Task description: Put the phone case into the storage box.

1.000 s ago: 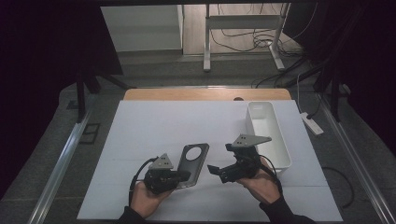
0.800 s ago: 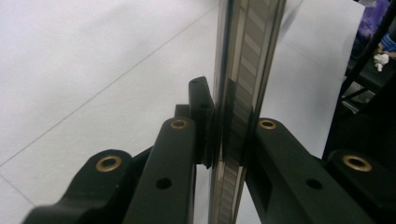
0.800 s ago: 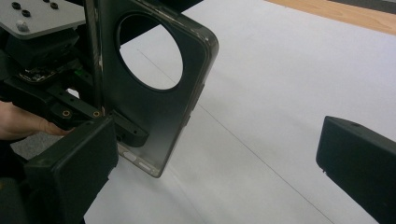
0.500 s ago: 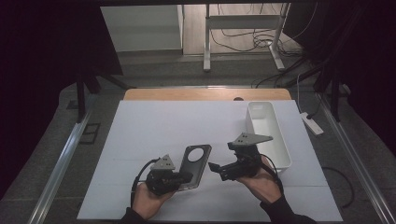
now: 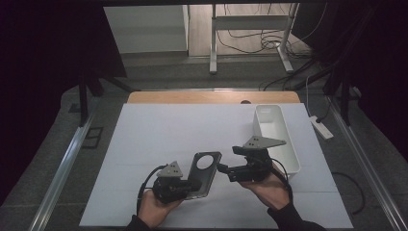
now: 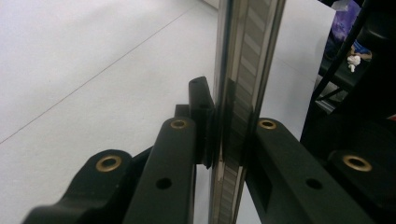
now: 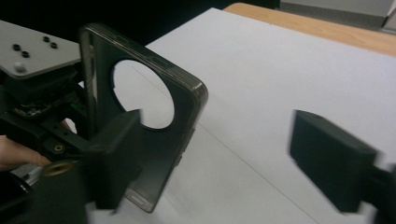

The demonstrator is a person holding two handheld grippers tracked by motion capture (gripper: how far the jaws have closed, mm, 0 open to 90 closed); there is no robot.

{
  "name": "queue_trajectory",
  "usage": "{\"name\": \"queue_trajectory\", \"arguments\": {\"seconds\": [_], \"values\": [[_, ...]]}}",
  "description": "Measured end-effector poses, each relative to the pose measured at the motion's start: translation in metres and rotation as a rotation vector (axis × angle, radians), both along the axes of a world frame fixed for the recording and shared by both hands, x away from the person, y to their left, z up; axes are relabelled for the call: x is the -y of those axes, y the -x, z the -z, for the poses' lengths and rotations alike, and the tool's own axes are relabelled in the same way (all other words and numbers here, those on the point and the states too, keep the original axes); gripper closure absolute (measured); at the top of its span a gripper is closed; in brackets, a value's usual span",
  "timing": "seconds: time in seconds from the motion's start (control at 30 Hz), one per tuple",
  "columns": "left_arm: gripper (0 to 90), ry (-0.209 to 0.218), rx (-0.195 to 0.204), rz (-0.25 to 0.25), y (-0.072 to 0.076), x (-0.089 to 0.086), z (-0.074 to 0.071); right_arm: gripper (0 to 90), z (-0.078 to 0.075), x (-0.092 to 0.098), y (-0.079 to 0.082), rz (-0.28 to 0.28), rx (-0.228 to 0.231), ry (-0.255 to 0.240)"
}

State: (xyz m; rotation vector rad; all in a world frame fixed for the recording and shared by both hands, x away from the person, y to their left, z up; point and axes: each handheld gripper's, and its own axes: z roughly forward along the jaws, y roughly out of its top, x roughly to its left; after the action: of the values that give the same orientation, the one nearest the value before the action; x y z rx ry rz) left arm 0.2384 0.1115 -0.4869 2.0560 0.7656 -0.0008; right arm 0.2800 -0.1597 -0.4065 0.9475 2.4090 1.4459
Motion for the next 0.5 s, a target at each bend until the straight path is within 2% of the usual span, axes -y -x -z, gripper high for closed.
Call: {"name": "queue_trajectory", "arguments": {"seconds": [0.13,0.17,0.33,0.5], "values": [[84.4,0.005,-0.004,0.005,0.0002,0.001,0.0003,39.4,-0.0014,0.0015,0.0015,-0.013,0.01,-0.012],[84.4,0.007,-0.005,0.006,0.0003,0.0014,0.0004,39.4,-0.0014,0.0015,0.0015,-0.013,0.01,-0.012],[84.4,0.014,-0.009,0.015,0.0007,0.0031,0.0009,55.0,-0.0018,0.0012,0.0037,-0.026,0.023,-0.024],[84.4,0.03,-0.015,0.027,0.0008,0.0033,0.0008,64.3,-0.002,0.0012,0.0046,-0.045,0.027,-0.041]]}}
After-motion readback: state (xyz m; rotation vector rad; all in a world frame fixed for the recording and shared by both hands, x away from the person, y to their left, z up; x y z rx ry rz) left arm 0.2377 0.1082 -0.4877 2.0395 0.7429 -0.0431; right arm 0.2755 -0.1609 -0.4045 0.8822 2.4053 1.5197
